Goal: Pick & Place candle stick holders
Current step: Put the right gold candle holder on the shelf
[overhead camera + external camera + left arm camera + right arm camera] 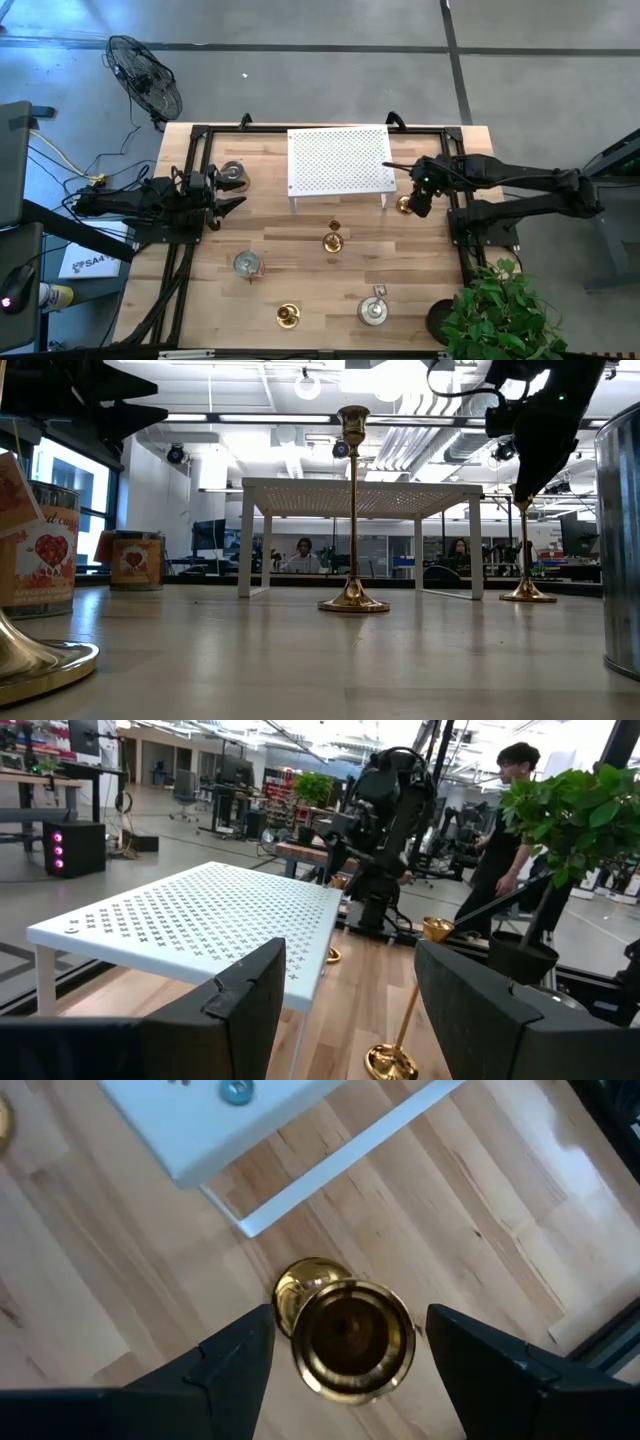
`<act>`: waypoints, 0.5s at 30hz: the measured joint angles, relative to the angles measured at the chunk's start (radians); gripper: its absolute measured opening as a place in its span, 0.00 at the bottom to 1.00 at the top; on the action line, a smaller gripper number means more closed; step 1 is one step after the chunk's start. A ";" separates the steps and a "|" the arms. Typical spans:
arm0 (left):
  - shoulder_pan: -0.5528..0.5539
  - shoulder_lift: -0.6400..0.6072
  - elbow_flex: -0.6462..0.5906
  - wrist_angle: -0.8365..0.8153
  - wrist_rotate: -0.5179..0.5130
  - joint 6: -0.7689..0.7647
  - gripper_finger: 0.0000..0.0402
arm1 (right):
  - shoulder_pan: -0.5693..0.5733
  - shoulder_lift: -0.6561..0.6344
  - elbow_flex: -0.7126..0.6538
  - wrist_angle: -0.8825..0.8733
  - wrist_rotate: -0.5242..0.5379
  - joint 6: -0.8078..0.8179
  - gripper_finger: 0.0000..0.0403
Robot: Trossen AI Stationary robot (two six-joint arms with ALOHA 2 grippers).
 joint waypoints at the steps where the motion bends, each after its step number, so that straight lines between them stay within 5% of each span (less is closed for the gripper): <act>1: 0.000 0.000 0.000 0.000 0.000 0.000 0.55 | 0.000 0.007 0.000 0.002 0.003 0.000 0.63; 15: 0.000 0.000 0.000 0.000 0.000 -0.001 0.55 | 0.000 0.024 0.000 -0.016 0.047 -0.007 0.55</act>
